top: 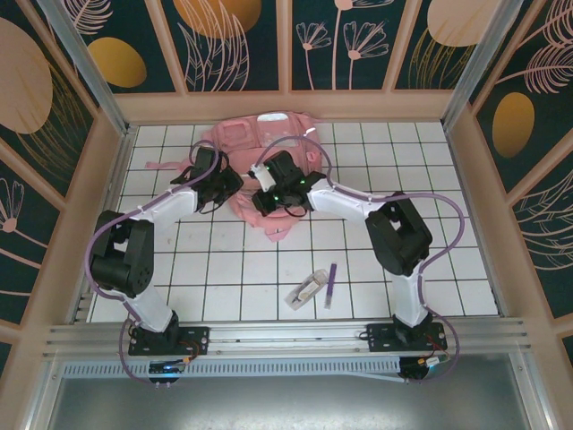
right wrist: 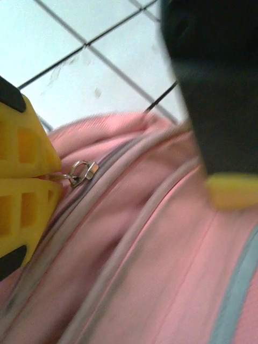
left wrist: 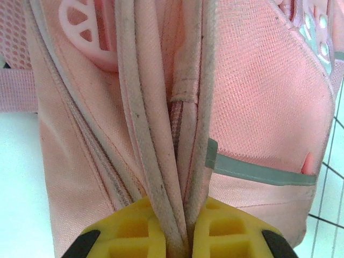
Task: Pack the student bag
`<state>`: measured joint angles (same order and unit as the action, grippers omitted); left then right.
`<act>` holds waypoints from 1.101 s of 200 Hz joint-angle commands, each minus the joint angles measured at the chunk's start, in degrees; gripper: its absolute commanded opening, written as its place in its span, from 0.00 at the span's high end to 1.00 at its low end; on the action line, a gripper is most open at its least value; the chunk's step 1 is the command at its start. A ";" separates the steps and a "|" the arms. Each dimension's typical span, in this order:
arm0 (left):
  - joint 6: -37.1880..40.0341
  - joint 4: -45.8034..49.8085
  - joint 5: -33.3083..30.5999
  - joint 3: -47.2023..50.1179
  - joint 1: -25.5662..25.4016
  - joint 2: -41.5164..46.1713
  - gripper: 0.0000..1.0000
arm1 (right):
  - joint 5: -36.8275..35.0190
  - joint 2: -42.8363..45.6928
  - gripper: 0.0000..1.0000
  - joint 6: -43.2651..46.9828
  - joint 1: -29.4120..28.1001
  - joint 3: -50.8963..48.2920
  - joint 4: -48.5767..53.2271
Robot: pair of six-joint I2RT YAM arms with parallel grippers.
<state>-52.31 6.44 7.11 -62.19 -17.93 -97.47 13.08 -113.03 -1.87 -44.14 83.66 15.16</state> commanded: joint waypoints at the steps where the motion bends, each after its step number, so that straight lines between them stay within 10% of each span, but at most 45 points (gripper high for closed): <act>1: 7.37 -1.04 -2.13 1.02 0.26 2.94 0.97 | -8.15 4.62 1.00 -1.03 3.77 -4.27 6.78; 112: 28.00 7.20 18.98 -1.22 9.10 -1.79 0.99 | -26.90 1.26 1.00 -1.09 16.87 -4.16 3.59; 169: 36.45 17.32 9.64 -17.88 13.15 -13.34 0.83 | -2.13 10.15 1.00 10.28 4.68 -5.47 1.98; 220: 33.35 24.49 1.04 -26.71 12.97 -13.16 0.61 | 2.13 2.09 1.00 7.22 -4.64 2.95 -0.39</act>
<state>-17.43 25.34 11.29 -86.61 -3.66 -113.43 8.49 -107.92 5.28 -45.93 81.73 18.37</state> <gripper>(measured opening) 0.376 0.049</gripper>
